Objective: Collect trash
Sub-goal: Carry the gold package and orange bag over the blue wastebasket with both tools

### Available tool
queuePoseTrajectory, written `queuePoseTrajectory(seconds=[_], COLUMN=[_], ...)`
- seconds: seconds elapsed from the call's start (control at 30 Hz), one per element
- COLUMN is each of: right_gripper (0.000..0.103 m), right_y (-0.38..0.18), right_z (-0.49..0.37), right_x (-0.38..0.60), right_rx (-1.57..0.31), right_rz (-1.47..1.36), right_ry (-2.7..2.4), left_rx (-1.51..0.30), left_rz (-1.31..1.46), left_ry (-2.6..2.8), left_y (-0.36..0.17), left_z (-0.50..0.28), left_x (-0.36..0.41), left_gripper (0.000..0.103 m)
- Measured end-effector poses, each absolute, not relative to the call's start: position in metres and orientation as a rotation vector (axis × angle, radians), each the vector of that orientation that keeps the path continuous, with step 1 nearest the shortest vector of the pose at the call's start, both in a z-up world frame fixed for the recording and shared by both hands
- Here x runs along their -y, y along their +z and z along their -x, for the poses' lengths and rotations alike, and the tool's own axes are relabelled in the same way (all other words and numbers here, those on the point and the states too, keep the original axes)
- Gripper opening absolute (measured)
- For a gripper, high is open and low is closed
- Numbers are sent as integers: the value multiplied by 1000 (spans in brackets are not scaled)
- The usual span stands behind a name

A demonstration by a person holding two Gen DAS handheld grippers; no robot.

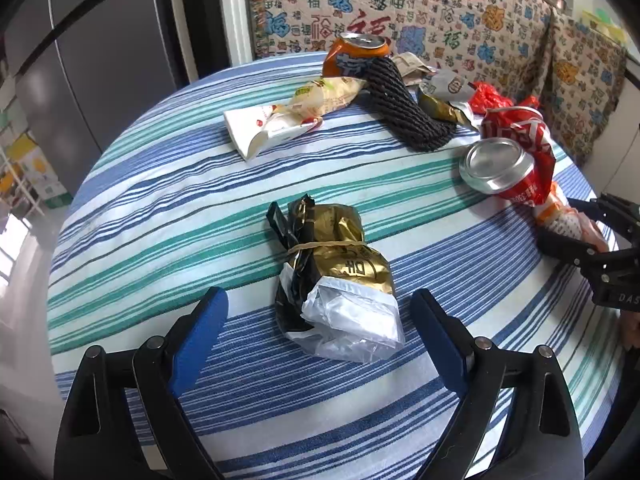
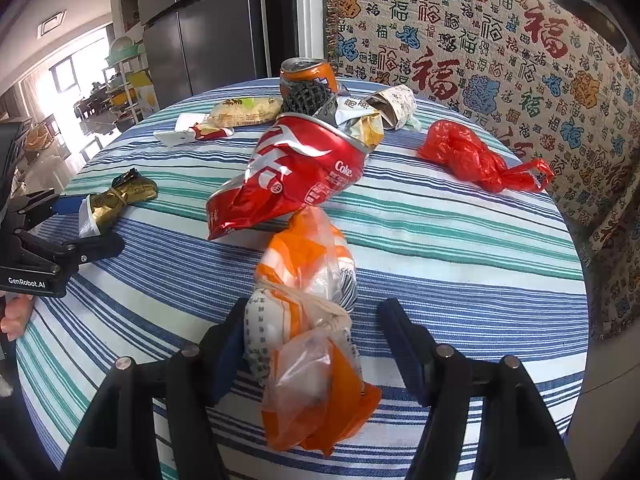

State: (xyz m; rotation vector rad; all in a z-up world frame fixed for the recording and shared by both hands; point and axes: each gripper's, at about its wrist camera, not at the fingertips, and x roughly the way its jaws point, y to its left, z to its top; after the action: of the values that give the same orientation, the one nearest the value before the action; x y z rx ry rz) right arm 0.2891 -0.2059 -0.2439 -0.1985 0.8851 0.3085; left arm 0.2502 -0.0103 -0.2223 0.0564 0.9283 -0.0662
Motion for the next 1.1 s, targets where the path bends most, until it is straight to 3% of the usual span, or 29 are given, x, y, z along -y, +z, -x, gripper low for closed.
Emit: queuePoseTrajectory(seconds=[0.13, 0.77, 1.0, 1.07, 1.1], right_gripper=[68, 71, 71, 69, 66], right_y=[-244, -243, -232, -224, -222], right_z=[-289, -295, -284, -282, -281], right_x=[206, 211, 214, 211, 210], right_rx=[-879, -892, -919, -894, -889], right_rz=[202, 183, 158, 171, 167], right_ry=[311, 311, 341, 346, 355], left_rx=[-943, -947, -896, -879, -879], left_rz=[-57, -43, -54, -68, -66], left_ry=[-73, -23, -68, -71, -79], left_y=[-224, -224, -205, -200, -199], left_z=[-258, -271, -253, -250, -249], left_x=[10, 6, 7, 7, 7], left_gripper=[101, 103, 101, 98, 91])
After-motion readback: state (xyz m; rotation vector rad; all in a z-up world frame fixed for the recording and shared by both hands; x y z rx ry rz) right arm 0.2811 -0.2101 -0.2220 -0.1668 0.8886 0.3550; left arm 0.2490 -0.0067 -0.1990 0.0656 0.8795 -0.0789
